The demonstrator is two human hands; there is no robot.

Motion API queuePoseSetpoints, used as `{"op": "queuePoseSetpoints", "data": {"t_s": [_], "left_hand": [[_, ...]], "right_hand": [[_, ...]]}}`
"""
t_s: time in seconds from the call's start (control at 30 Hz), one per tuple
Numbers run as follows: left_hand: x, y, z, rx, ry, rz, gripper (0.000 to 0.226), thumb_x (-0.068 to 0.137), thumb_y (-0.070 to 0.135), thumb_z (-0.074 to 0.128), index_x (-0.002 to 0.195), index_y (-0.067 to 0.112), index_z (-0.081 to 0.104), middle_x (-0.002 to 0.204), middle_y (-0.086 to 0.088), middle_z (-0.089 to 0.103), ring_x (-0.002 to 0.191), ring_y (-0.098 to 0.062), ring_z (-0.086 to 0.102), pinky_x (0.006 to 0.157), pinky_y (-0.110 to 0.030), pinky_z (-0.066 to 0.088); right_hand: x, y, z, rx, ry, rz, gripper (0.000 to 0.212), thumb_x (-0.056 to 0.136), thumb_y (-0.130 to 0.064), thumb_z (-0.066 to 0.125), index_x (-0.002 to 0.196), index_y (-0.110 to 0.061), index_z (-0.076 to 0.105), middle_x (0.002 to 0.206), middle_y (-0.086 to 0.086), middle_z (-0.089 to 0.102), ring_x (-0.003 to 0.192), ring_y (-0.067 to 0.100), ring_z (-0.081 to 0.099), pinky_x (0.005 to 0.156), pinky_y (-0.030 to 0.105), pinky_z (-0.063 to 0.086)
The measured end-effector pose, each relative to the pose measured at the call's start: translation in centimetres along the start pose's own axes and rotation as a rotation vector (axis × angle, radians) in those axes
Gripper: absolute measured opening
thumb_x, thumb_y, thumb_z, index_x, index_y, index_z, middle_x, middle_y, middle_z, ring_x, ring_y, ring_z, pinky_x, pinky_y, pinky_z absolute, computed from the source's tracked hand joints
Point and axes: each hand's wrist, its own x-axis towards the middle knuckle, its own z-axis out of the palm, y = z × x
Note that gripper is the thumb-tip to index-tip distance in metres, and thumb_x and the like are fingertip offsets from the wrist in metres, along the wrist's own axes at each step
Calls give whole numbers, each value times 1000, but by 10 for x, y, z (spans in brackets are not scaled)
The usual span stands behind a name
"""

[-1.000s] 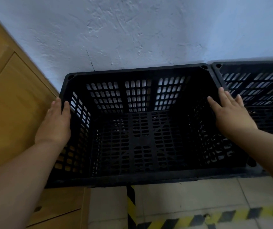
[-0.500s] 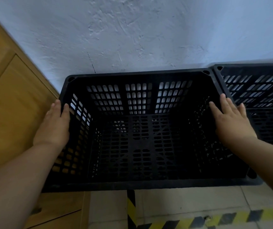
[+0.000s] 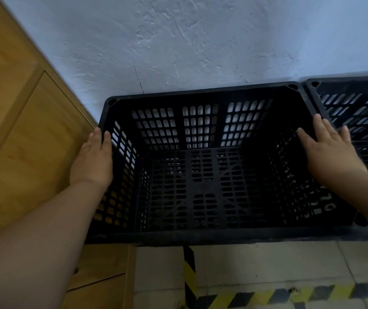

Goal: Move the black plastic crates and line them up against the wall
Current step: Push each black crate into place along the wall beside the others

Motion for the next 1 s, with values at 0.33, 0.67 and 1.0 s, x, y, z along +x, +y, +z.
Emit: {"op": "queuePoseSetpoints", "data": {"t_s": [0.33, 0.67, 1.0], "left_hand": [[-4, 2, 4, -33, 21, 4, 89, 80, -8, 55, 146, 10, -3, 156, -15, -9, 145, -28, -4, 119, -37, 7], [-13, -1, 8, -56, 61, -5, 85, 83, -6, 51, 145, 9, -6, 156, -15, -9, 145, -27, -3, 118, -35, 4], [7, -15, 18, 40, -11, -22, 94, 70, -5, 67, 145, 5, 12, 154, -19, 12, 142, -31, 18, 114, -50, 13]], "right_hand": [[-4, -1, 0, -34, 0, 7, 76, 89, -3, 46, 150, -17, 2, 155, 17, -21, 145, 31, -15, 116, 49, -7], [-9, -6, -8, -1, -7, 13, 77, 92, -7, 43, 149, -16, -8, 153, 16, -28, 144, 29, -20, 117, 48, -7], [6, -1, 17, 82, 224, -54, 73, 69, 7, 55, 139, -7, 40, 152, 23, 16, 139, 18, -33, 112, 45, -6]]}}
